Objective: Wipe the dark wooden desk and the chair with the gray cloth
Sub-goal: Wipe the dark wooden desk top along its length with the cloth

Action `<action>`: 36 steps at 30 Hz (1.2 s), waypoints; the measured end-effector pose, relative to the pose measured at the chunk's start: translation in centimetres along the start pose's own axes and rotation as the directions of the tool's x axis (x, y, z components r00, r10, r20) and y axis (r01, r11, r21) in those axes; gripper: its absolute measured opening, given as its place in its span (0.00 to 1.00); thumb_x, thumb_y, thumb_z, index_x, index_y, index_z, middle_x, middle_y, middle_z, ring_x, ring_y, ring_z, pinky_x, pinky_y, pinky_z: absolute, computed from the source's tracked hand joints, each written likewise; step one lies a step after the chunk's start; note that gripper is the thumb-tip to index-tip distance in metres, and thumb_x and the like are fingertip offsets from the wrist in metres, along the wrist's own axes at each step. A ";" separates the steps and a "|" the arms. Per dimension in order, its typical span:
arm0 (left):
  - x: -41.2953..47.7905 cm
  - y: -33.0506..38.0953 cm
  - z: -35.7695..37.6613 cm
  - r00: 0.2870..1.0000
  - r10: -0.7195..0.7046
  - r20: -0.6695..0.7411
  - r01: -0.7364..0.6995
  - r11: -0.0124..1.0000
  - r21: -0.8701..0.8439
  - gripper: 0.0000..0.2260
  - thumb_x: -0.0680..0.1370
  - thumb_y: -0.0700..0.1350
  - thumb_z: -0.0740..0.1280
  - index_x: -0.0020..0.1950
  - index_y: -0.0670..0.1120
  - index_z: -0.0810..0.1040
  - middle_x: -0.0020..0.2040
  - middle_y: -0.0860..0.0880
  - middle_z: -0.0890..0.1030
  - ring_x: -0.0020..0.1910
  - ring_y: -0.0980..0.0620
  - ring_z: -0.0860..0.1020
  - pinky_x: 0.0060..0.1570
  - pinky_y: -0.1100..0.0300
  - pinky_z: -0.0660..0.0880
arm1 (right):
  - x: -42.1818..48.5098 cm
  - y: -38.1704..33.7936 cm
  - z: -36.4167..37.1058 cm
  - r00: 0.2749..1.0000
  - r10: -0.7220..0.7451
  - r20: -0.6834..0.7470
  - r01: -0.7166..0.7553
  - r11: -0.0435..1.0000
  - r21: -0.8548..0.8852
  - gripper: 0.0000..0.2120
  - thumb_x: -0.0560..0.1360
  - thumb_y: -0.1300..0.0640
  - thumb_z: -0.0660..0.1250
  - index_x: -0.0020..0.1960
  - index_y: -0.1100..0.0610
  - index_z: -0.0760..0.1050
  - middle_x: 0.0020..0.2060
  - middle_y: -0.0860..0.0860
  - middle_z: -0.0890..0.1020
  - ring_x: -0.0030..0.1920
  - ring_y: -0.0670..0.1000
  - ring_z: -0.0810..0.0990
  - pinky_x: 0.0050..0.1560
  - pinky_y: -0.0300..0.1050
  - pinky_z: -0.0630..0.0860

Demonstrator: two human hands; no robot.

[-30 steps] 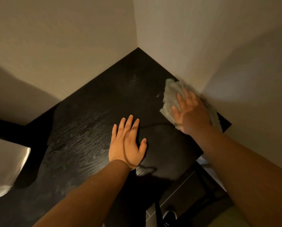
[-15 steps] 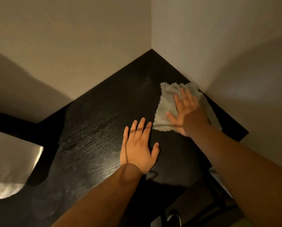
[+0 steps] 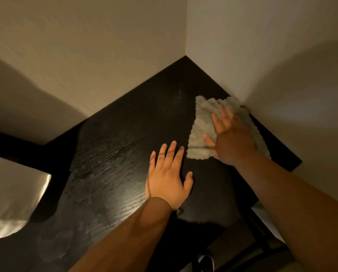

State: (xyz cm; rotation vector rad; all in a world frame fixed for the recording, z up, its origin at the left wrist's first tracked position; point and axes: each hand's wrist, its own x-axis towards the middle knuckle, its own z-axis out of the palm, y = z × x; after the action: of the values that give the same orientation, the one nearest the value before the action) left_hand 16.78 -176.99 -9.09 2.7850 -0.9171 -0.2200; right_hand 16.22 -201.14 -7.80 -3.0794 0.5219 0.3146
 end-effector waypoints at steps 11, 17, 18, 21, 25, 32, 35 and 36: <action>-0.3 -0.1 -0.4 1.000 0.011 0.027 -0.010 0.999 -0.037 0.32 0.81 0.63 0.58 0.83 0.53 0.62 0.85 0.51 0.57 0.85 0.47 0.53 0.82 0.41 0.50 | -5.9 -2.2 0.2 0.948 -0.314 0.050 0.311 0.948 0.065 0.36 0.82 0.34 0.52 0.84 0.52 0.59 0.85 0.53 0.44 0.85 0.54 0.42 0.83 0.56 0.49; 2.6 -2.6 -1.3 0.994 0.067 -0.092 -0.076 0.993 -0.093 0.26 0.79 0.58 0.63 0.76 0.51 0.74 0.78 0.47 0.72 0.74 0.43 0.72 0.75 0.45 0.66 | 3.1 -0.6 -1.8 0.995 0.089 0.036 -0.091 0.994 0.054 0.43 0.79 0.30 0.44 0.86 0.54 0.43 0.84 0.54 0.36 0.84 0.56 0.37 0.83 0.57 0.40; 3.8 -3.9 -1.8 0.994 0.019 -0.109 -0.029 0.996 -0.088 0.27 0.79 0.58 0.62 0.76 0.50 0.74 0.78 0.46 0.72 0.74 0.42 0.71 0.75 0.45 0.66 | 3.5 -1.1 -2.2 0.990 0.131 0.051 -0.136 0.985 0.109 0.42 0.80 0.31 0.45 0.86 0.54 0.42 0.84 0.54 0.35 0.84 0.56 0.36 0.83 0.57 0.40; 7.2 -7.9 -3.6 0.967 -0.234 -0.102 0.228 0.971 -0.066 0.31 0.80 0.61 0.59 0.82 0.51 0.65 0.84 0.46 0.61 0.82 0.42 0.59 0.81 0.45 0.56 | 1.0 -3.8 -2.4 0.996 0.017 0.091 -0.027 0.993 0.113 0.40 0.83 0.36 0.49 0.85 0.56 0.39 0.83 0.59 0.37 0.84 0.60 0.38 0.83 0.58 0.43; 9.4 -10.8 -4.0 0.956 -0.289 -0.049 0.289 0.957 -0.006 0.33 0.83 0.64 0.55 0.86 0.53 0.54 0.87 0.49 0.50 0.85 0.46 0.47 0.83 0.45 0.46 | -3.1 -4.3 -0.7 0.982 -0.189 0.022 0.189 0.982 0.019 0.40 0.83 0.32 0.48 0.84 0.59 0.57 0.84 0.61 0.50 0.84 0.58 0.43 0.83 0.55 0.45; 9.4 -11.0 -3.6 0.959 -0.279 -0.058 0.281 0.959 0.025 0.35 0.80 0.65 0.48 0.86 0.54 0.52 0.87 0.49 0.49 0.85 0.46 0.45 0.83 0.45 0.43 | 6.3 -1.5 -1.7 0.999 0.042 0.015 -0.043 0.999 0.021 0.43 0.81 0.30 0.41 0.85 0.57 0.43 0.84 0.57 0.39 0.84 0.56 0.37 0.84 0.58 0.45; 9.5 -11.0 -3.5 0.959 -0.277 -0.063 0.280 0.959 0.035 0.34 0.81 0.65 0.51 0.86 0.54 0.52 0.87 0.49 0.49 0.85 0.46 0.45 0.83 0.45 0.44 | 7.2 -2.4 -2.1 0.993 0.103 0.048 -0.107 0.991 0.079 0.43 0.79 0.31 0.38 0.85 0.58 0.40 0.84 0.59 0.39 0.84 0.58 0.37 0.84 0.59 0.45; 9.4 -11.1 -3.5 0.958 -0.280 -0.058 0.283 0.959 0.038 0.34 0.82 0.64 0.52 0.86 0.54 0.52 0.87 0.49 0.49 0.85 0.46 0.45 0.83 0.45 0.44 | 6.4 -3.3 -2.2 0.994 0.071 0.080 -0.077 0.993 0.085 0.43 0.79 0.32 0.37 0.85 0.58 0.39 0.84 0.61 0.39 0.84 0.59 0.37 0.83 0.60 0.44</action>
State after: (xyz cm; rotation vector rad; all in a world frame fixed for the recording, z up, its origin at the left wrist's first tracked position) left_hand 31.32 -173.44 -9.00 2.9409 -0.5159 -0.1686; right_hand 23.67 -200.23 -6.96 -2.9554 0.6303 0.3976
